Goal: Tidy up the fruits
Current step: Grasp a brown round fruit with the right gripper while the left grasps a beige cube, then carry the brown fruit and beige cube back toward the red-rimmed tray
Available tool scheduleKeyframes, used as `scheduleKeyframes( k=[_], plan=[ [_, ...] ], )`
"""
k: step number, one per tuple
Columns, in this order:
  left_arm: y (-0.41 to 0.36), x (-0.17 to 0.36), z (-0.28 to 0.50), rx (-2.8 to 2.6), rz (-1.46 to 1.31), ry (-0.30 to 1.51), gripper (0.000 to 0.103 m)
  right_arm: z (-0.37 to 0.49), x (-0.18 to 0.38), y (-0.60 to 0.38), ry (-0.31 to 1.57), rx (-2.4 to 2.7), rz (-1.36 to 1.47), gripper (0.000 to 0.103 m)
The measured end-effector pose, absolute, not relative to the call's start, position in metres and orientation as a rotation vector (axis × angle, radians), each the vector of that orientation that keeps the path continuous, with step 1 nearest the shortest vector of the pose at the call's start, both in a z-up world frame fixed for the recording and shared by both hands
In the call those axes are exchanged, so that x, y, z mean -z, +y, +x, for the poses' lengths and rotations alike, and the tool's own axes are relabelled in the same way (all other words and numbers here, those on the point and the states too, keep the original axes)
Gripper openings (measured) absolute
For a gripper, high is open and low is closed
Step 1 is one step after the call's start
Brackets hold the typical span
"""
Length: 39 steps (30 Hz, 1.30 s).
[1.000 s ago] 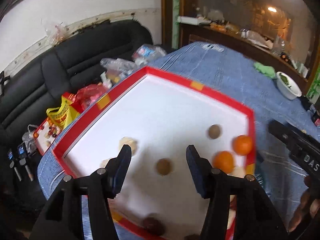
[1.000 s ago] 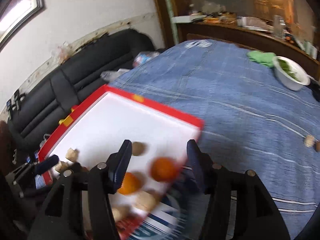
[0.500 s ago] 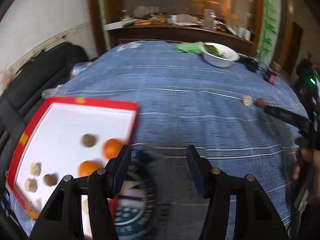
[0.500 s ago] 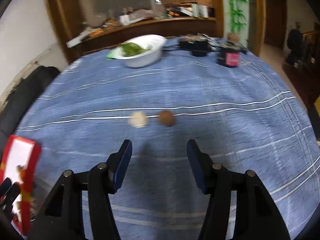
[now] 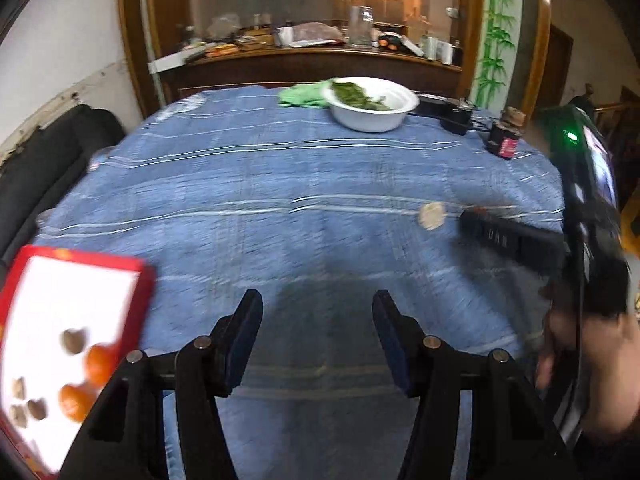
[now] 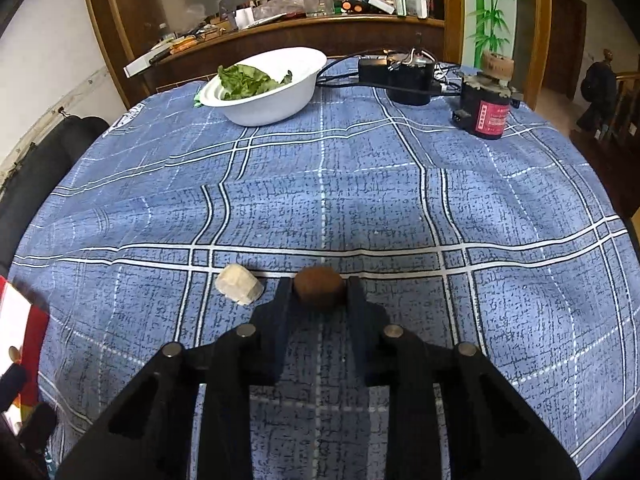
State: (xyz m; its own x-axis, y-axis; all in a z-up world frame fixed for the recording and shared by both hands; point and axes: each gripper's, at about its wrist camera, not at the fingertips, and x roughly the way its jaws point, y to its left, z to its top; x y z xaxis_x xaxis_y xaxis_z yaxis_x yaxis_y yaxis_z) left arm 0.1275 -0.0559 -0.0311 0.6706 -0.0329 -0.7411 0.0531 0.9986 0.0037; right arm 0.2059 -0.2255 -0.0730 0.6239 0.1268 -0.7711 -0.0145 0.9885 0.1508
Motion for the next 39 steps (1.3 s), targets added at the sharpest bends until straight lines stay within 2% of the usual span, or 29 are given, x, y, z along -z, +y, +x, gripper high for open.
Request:
scheduleKeyframes(
  k=[13,16,17,18,20,21,39],
  plan=[
    [-0.143,0.055,0.203,0.140,0.074,0.835,0.057,0.169,0.054,-0.295,0.769,0.000,0.337,0.028],
    [-0.149,0.065,0.212,0.133,0.097,0.893,0.057,0.172,0.056,-0.298,0.768,-0.019,0.359,0.028],
    [-0.146,0.064,0.213,0.130,0.071,0.888,0.053,0.172,0.056,-0.297,0.768,-0.026,0.360,0.028],
    [-0.145,0.064,0.214,0.128,0.068,0.890,0.046,0.172,0.056,-0.296,0.766,-0.031,0.360,0.028],
    [-0.149,0.063,0.212,0.144,0.095,0.883,0.026,0.172,0.053,-0.294,0.758,-0.046,0.356,0.028],
    [-0.152,0.062,0.209,0.124,0.123,0.873,0.024,0.172,0.053,-0.292,0.757,-0.051,0.354,0.028],
    [-0.103,0.059,0.139,0.100,0.061,0.905,0.023,0.159,0.054,-0.259,0.801,-0.068,0.233,0.028]
  ],
)
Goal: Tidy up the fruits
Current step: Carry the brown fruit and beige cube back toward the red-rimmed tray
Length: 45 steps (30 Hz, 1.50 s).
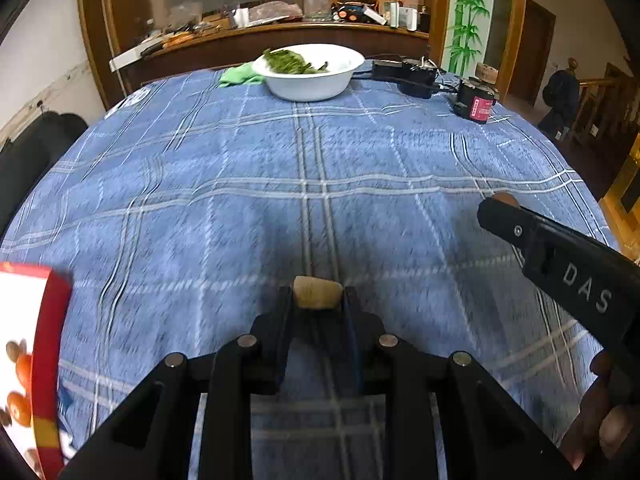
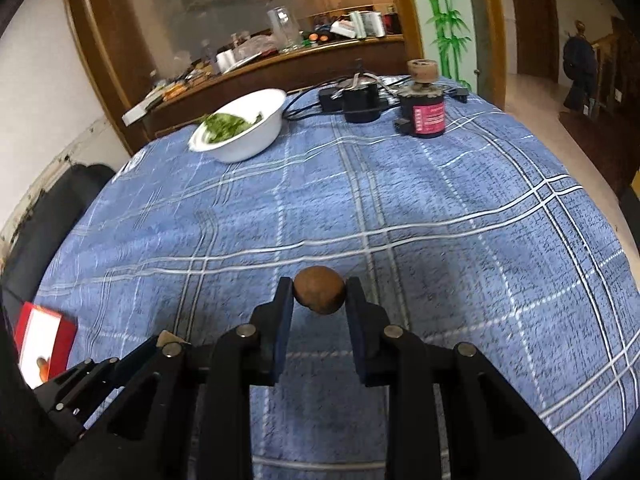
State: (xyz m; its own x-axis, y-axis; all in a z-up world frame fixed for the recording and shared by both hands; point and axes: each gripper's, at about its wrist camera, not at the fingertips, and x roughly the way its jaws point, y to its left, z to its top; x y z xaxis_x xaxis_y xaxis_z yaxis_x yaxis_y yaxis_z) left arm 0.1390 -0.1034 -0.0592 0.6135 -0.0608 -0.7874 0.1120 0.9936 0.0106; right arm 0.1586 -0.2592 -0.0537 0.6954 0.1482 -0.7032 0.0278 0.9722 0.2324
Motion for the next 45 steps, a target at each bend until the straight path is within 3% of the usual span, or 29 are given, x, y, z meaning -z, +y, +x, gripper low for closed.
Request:
scheduleKeyframes(
  k=[14,45],
  plan=[
    [-0.070,0.052,0.090,0.083,0.022,0.896,0.023,0.083,0.053,-0.219,0.821,-0.119,0.155,0.028],
    [-0.047,0.034,0.036,0.116,0.033,0.859,0.023,0.025,0.045,-0.195,0.787,-0.142,0.140,0.028]
  ],
)
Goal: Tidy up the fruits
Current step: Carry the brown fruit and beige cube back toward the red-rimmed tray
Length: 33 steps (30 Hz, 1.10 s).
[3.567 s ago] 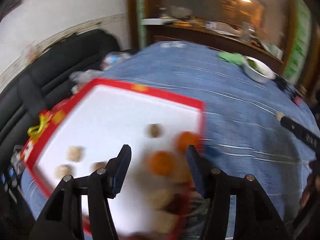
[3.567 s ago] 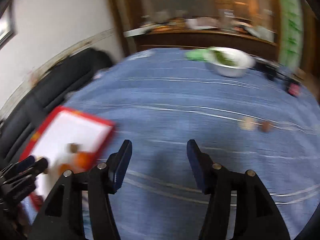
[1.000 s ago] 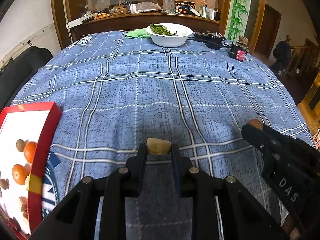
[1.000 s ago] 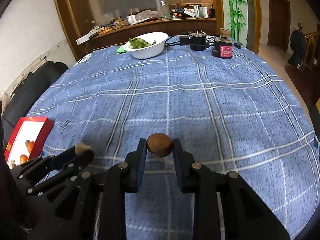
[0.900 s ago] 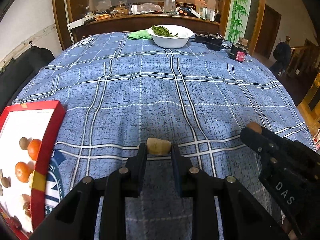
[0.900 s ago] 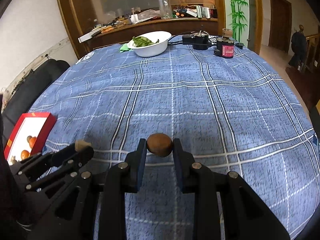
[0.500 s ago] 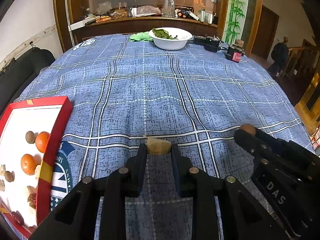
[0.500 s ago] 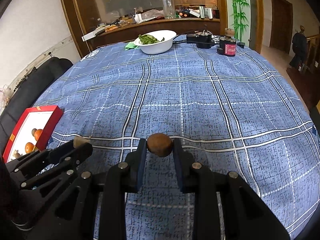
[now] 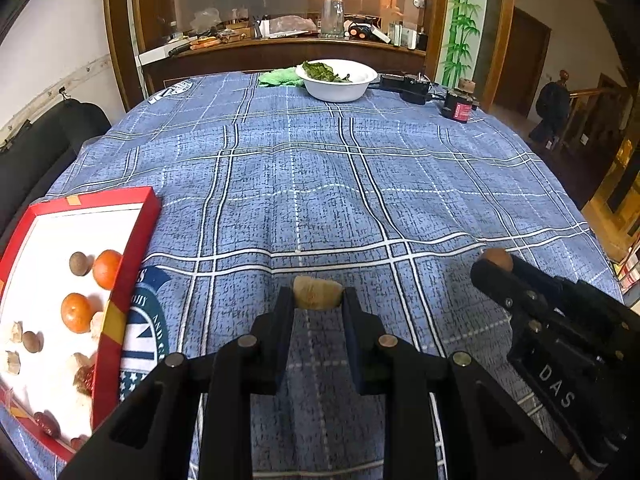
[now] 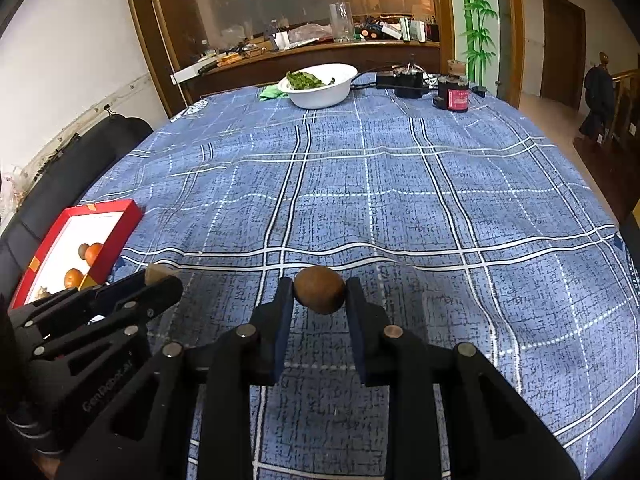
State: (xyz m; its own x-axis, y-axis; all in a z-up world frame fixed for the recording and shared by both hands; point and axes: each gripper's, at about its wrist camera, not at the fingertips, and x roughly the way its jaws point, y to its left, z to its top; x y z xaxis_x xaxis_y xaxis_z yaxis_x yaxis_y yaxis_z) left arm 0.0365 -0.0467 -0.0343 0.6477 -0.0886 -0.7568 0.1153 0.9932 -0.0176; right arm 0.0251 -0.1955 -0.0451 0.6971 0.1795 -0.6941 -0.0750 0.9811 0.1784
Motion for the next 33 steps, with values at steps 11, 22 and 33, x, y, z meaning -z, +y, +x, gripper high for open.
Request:
scheduleKeyframes(
  k=[11,22,33],
  plan=[
    [-0.048,0.033,0.019,0.138,0.039,0.859,0.023,0.010,0.038,-0.194,0.760,-0.146,0.144,0.028],
    [-0.045,0.030,0.003,0.169,0.030,0.857,0.023,-0.008,0.035,-0.194,0.759,-0.122,0.137,0.028],
    [-0.036,0.029,-0.009,0.146,0.034,0.855,0.023,-0.018,0.035,-0.191,0.755,-0.128,0.135,0.028]
  ],
)
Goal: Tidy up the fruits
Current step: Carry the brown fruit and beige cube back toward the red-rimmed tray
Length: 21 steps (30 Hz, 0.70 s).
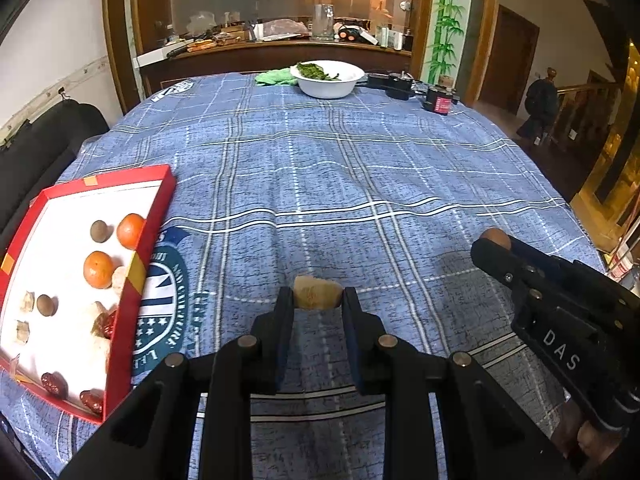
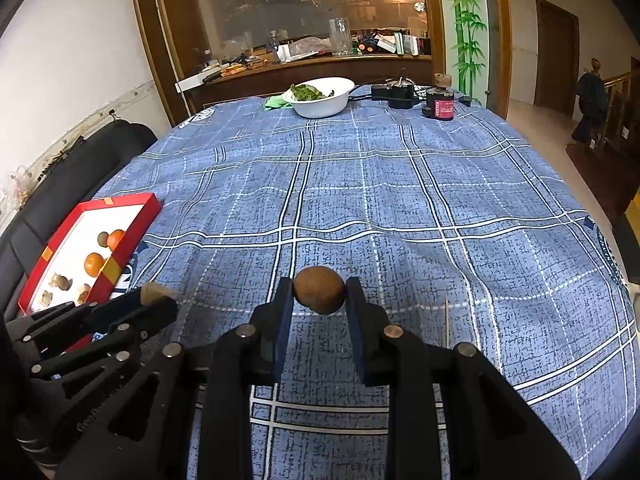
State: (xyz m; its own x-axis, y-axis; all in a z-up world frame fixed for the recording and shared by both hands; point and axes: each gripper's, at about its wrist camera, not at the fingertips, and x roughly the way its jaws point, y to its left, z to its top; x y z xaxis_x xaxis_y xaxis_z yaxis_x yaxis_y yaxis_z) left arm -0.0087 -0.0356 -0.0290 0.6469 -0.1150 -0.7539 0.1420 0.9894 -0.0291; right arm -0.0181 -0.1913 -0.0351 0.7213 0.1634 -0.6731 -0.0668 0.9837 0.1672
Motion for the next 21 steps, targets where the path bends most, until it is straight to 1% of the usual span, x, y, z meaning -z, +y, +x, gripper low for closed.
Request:
scheduleKeyframes(
  k=[21],
  plan=[
    [-0.013,0.037,0.003,0.085,0.008,0.877,0.023,-0.003,0.044,-0.165,0.784,-0.206,0.109,0.028]
  ],
)
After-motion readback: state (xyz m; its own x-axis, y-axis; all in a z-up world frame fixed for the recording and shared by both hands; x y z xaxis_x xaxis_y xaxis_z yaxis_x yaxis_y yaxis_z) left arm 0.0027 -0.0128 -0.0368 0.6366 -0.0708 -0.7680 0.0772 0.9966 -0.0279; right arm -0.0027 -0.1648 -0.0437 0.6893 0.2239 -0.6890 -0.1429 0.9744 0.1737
